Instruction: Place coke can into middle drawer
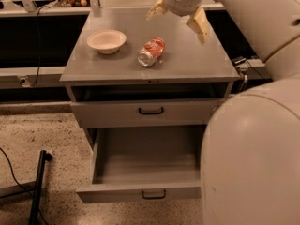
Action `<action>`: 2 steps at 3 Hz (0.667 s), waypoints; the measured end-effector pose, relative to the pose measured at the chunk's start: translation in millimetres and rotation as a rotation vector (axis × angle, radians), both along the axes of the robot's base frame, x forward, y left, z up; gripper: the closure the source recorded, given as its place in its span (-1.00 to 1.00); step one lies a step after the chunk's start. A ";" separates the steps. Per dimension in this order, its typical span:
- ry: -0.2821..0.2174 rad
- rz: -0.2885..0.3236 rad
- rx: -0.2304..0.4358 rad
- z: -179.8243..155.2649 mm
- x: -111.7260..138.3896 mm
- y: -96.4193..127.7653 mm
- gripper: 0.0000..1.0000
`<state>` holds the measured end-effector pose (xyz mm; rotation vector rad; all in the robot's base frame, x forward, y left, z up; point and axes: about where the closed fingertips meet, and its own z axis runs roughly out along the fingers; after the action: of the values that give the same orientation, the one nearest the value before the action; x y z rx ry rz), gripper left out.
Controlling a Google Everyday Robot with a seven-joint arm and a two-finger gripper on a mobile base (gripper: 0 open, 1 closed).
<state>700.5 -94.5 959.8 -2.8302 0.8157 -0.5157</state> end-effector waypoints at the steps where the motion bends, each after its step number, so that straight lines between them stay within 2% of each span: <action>1: -0.008 -0.014 0.062 -18.0 32.5 5.2 -1.00; 2: -0.003 -0.018 0.097 -38.6 55.2 5.2 -1.00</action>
Offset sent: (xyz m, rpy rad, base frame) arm 0.0854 -0.0021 -0.0514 0.1308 0.0180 -0.0260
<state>755.8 -89.3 921.2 -2.7360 0.8427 -0.4693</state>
